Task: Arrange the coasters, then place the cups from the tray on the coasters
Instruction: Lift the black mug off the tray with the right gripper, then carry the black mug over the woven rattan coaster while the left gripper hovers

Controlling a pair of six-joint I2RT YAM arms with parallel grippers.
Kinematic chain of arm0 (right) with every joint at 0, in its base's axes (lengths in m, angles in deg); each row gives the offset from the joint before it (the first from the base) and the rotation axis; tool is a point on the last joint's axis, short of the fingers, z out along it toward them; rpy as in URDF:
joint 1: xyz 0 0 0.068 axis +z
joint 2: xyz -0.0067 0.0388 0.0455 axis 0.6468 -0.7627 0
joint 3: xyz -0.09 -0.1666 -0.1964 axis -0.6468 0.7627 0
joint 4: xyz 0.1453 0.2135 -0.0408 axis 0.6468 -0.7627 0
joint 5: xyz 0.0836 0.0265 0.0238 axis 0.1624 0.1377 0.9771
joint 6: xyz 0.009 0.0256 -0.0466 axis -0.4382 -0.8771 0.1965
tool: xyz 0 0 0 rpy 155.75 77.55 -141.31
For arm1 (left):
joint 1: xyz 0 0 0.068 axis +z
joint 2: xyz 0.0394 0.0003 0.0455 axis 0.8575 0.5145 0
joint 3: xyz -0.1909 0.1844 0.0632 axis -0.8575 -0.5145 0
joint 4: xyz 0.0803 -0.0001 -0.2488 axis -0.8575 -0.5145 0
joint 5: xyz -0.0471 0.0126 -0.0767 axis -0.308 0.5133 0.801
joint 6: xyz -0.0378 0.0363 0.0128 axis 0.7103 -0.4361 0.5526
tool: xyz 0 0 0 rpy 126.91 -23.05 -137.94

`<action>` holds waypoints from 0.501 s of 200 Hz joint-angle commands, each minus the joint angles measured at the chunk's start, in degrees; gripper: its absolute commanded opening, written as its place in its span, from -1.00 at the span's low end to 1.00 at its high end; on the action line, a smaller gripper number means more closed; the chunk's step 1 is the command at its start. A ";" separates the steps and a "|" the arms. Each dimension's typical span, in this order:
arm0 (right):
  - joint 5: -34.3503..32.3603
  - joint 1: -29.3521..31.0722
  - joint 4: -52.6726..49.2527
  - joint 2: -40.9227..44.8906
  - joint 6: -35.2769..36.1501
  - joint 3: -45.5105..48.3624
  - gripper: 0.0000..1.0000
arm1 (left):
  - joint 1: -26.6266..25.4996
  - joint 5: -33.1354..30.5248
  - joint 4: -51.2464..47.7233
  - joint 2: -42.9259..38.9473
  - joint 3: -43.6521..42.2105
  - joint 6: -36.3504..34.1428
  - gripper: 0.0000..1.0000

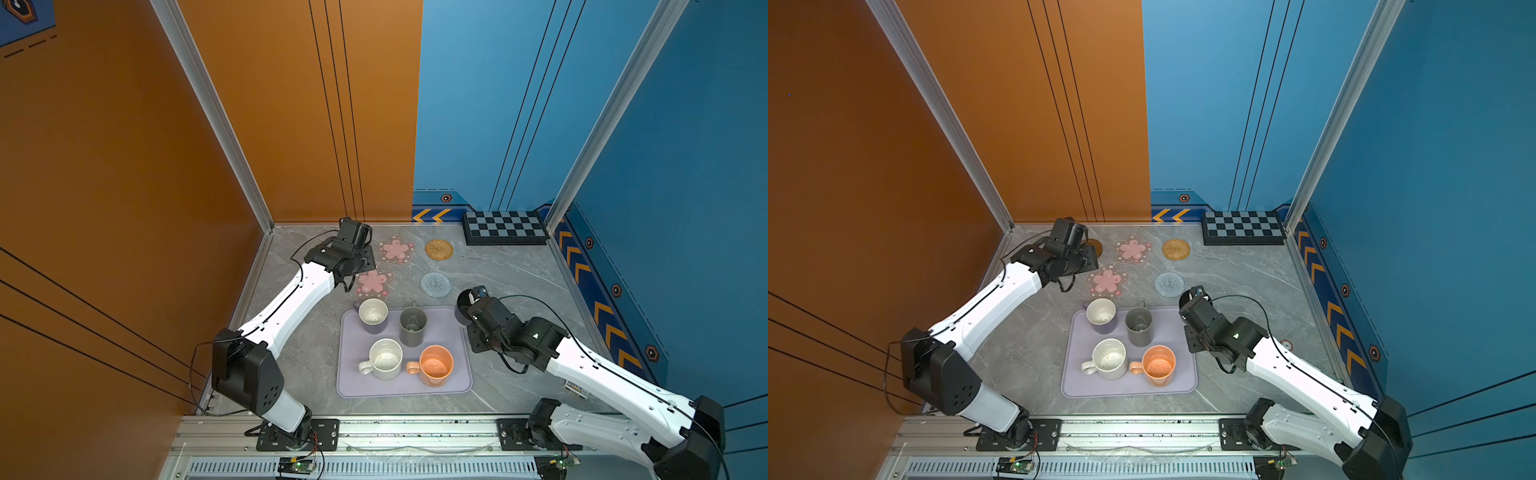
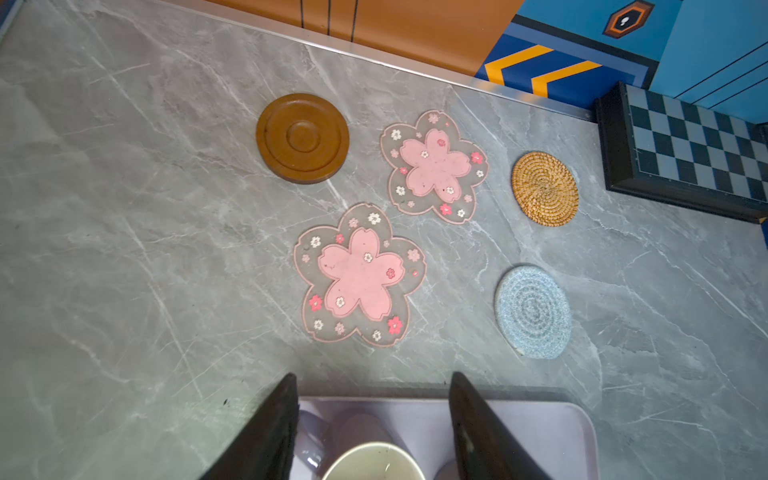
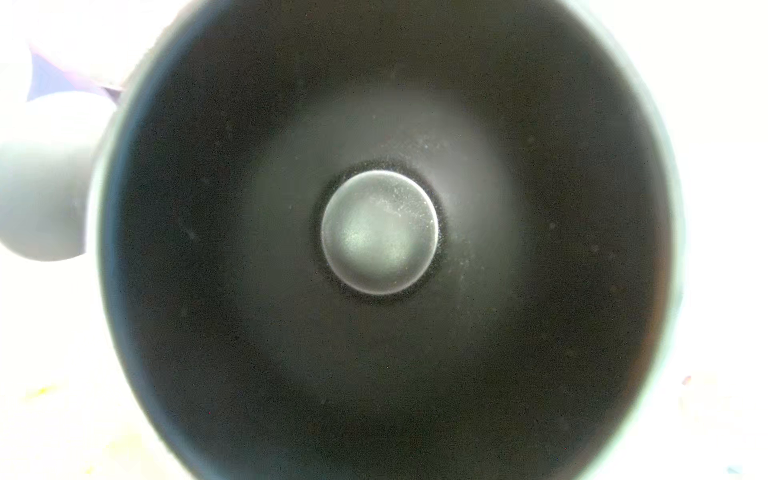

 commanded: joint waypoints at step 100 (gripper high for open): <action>-2.31 -4.86 -1.26 -7.52 6.88 -14.35 -1.00 | 3.52 4.24 1.05 6.09 8.23 0.69 0.17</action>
